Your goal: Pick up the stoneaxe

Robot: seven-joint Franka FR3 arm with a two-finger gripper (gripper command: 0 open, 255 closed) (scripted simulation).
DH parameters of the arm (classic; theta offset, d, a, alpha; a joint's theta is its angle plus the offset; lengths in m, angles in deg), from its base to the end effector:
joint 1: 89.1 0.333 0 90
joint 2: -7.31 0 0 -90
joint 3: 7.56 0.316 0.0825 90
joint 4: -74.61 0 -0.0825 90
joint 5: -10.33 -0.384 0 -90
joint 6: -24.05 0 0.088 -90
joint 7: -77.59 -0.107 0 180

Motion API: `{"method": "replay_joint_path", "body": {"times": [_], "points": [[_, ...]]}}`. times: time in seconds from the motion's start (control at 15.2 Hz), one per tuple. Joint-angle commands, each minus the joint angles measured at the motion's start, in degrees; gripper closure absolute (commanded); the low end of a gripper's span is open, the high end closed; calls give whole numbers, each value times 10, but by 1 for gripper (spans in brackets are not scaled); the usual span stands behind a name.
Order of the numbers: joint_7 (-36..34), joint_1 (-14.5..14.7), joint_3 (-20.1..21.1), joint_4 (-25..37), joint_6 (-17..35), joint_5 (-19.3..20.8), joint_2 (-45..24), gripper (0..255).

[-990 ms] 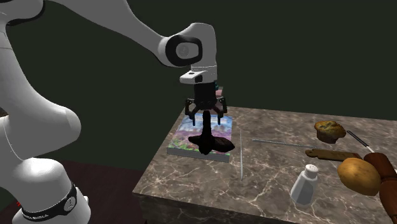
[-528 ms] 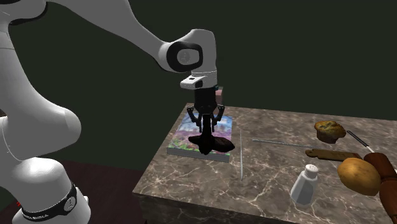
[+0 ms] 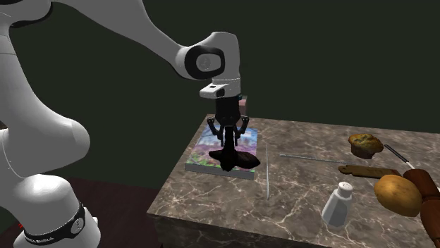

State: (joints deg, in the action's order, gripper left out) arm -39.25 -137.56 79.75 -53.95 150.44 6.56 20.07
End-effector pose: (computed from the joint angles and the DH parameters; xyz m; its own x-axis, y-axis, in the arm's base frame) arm 0.3972 0.3323 0.3681 0.1581 -0.9744 0.1599 -0.9837 -0.1694 -0.0597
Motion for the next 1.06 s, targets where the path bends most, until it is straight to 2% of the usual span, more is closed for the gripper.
{"method": "replay_joint_path", "body": {"times": [0.0, 0.2, 0.46, 0.86, 0.99], "points": [[3, 30, -32, 5, -12, -2, 3, 255], [15, 69, -76, 16, -35, -14, 15, 255], [31, 103, -118, 34, -67, -30, 33, 255], [51, 133, -162, 63, -114, -46, 56, 255], [51, 134, -163, 64, -115, -46, 57, 255]]}}
